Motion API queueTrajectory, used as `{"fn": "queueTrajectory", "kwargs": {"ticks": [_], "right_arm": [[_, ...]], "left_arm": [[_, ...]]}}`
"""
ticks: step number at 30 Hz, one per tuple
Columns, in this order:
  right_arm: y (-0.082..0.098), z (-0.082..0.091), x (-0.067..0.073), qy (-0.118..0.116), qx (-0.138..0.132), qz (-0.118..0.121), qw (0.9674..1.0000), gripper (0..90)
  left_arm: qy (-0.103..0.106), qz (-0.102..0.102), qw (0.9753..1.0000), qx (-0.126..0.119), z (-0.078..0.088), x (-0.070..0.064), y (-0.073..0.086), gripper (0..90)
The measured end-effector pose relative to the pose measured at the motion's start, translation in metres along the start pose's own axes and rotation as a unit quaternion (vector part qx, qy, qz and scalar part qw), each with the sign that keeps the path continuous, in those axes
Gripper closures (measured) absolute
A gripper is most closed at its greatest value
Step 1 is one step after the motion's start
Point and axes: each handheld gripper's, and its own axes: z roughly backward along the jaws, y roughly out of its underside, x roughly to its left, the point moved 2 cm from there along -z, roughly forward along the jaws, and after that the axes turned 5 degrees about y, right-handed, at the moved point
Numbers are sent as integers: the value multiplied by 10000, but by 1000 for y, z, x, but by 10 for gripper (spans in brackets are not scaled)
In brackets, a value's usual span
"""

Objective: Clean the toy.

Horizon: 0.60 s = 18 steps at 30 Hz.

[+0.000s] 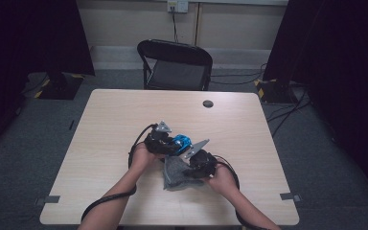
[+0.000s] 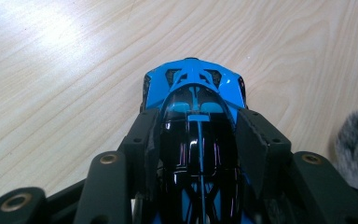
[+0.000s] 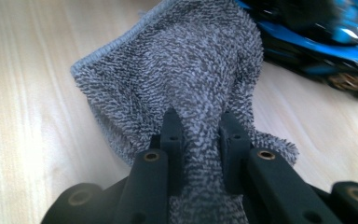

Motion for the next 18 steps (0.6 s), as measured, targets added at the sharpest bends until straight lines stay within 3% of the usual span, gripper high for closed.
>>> {"fn": "queueTrajectory", "kwargs": {"ticks": [2,5,18], "right_arm": [[-5,-3,3,-113,-9,69,9999,755],[-10,-7,5,-61,36,162,9998,754],[-10,-20,-28,164,225,-295,9992,751]], "left_arm": [[0,-49,10000,51,1,1,0,512],[-20,-35,10000,4,0,0,0,512],[-6,-33,10000,-5,1,0,1,515]]}}
